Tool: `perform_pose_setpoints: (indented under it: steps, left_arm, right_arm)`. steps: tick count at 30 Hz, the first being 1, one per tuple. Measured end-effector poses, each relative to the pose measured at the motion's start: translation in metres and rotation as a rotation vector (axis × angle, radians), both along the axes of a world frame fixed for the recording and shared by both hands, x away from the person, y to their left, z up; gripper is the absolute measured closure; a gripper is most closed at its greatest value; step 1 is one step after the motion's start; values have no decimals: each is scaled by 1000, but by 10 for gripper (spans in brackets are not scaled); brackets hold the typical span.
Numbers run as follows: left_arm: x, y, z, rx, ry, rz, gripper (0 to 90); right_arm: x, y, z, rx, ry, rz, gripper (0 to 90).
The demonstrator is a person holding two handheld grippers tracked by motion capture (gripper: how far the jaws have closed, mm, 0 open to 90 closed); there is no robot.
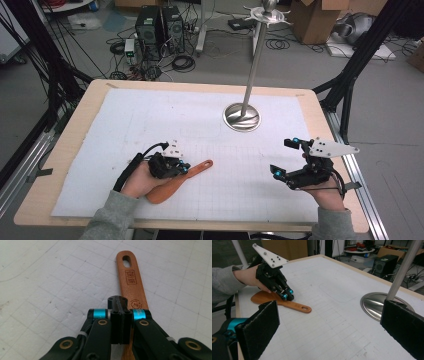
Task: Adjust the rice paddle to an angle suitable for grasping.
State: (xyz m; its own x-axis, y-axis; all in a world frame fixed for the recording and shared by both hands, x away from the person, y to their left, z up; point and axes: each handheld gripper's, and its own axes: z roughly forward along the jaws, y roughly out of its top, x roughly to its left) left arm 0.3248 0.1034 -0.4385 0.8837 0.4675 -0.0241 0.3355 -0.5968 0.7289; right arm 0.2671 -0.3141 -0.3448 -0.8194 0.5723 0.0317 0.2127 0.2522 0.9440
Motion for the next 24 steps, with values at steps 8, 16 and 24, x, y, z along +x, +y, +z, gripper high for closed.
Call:
perform_pose_setpoints:
  steps: [8, 16, 24]
  left_arm:
    - [2, 1, 1, -11, 8, 12, 896]
    - [-1, 8, 16, -67, -10, 26, 836]
    - [-5, 9, 30, -125, 8, 31, 613]
  right_arm:
    - [-2, -3, 1, 3, -3, -5, 11]
    - [-1, -4, 1, 7, -6, -7, 11]
    - [1, -3, 0, 4, 3, -9, 11]
